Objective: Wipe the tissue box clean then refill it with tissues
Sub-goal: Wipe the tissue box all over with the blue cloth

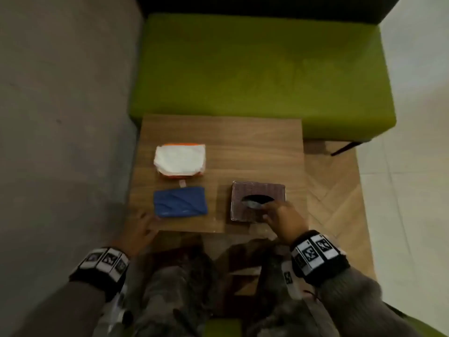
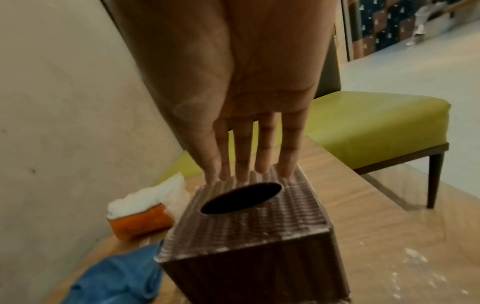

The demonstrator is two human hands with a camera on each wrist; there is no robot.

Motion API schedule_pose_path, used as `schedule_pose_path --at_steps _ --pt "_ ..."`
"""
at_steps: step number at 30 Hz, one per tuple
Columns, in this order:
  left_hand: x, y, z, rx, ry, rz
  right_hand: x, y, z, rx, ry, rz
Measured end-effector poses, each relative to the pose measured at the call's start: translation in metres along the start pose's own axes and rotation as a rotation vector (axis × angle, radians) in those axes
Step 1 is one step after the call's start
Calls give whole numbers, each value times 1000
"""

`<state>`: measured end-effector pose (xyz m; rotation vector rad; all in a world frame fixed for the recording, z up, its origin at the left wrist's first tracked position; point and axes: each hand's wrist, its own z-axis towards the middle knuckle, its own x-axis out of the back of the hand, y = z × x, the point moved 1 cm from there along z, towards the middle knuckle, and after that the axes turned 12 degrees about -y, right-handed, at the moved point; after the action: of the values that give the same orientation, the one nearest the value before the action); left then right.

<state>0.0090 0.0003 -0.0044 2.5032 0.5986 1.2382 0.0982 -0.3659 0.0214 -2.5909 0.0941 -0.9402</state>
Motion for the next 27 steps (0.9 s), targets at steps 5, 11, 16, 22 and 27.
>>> schedule_pose_path --at_steps 5,11,16,22,27 --pt "-42 34 86 -3 -125 211 -17 25 39 53 19 -205" --pt "-87 20 118 27 -1 192 -26 41 54 82 115 -278" --pt "-99 11 124 -131 306 409 -46 24 52 128 207 -203" --pt "-106 19 84 -141 522 -489 -87 3 32 224 335 -180" --pt "-97 43 56 -176 611 -844 -88 15 6 188 263 -324"
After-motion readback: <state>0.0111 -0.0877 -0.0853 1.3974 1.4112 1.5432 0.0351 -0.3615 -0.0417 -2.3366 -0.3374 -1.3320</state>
